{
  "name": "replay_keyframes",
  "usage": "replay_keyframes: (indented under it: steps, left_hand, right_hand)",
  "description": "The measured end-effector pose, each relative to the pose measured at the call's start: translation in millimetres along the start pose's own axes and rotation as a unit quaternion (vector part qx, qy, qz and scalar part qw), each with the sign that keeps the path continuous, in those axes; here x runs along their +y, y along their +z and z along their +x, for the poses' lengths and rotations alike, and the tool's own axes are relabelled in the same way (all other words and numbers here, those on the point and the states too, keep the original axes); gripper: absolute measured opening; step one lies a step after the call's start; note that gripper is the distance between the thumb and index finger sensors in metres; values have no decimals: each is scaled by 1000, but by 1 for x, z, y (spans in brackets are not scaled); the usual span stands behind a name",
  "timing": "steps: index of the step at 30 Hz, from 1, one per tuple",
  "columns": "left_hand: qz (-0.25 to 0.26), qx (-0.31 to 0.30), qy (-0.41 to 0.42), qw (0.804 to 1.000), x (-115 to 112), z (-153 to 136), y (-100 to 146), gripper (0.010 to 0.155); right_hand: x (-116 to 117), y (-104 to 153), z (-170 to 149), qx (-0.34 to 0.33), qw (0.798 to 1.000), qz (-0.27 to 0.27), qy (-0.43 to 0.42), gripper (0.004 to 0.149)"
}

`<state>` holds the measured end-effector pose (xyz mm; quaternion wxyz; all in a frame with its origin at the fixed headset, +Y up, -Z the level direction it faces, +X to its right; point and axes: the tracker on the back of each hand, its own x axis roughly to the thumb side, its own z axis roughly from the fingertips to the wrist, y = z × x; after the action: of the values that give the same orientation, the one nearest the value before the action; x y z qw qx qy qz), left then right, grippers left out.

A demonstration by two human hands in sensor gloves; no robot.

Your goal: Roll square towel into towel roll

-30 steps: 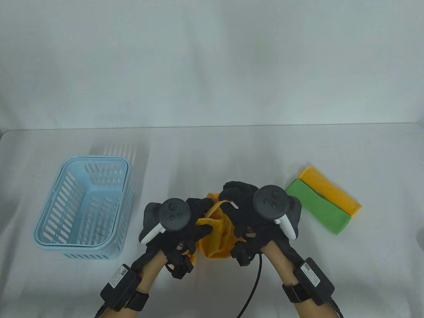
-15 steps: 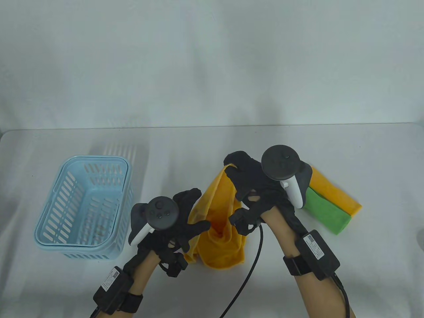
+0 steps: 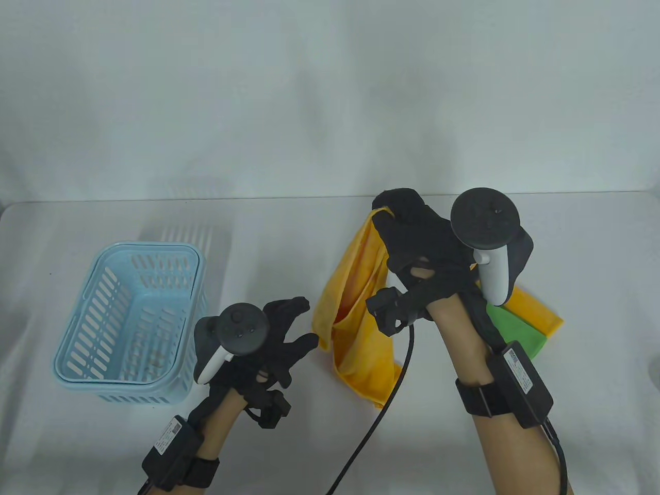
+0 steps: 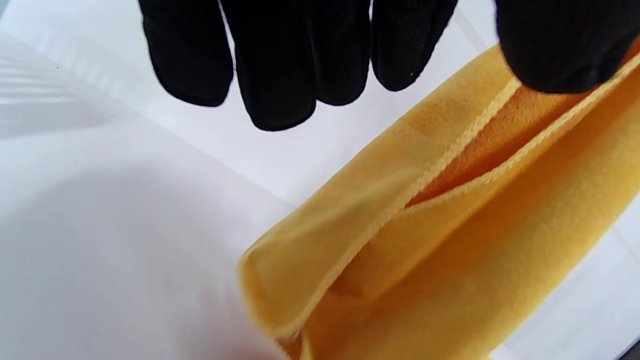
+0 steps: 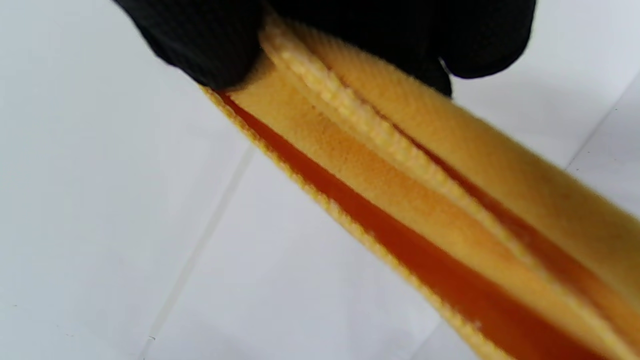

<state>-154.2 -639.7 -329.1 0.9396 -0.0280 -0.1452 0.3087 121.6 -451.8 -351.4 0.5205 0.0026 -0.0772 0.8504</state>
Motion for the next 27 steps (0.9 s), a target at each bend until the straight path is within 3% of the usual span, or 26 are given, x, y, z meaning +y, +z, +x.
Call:
replay_keyframes:
  steps: [8,15,23,27]
  left_hand:
    - [-43,26,-69,996,-32,-1,-7,73]
    - [-80,62,-108,989,-63,-9,-16,83]
    - [-77,121,-109,984,-84,-13,-19,102]
    - [-62,141,-121,981,-87,-11,-19,96]
  right_hand:
    - [-3,3,7,3,1000,-12,8,37]
    - [2,9,10,8,1000,-2,-4,38]
    - [19,23,15,3,1000,13,-19,37]
    - [25,29,20,-8,999,25,-22,37]
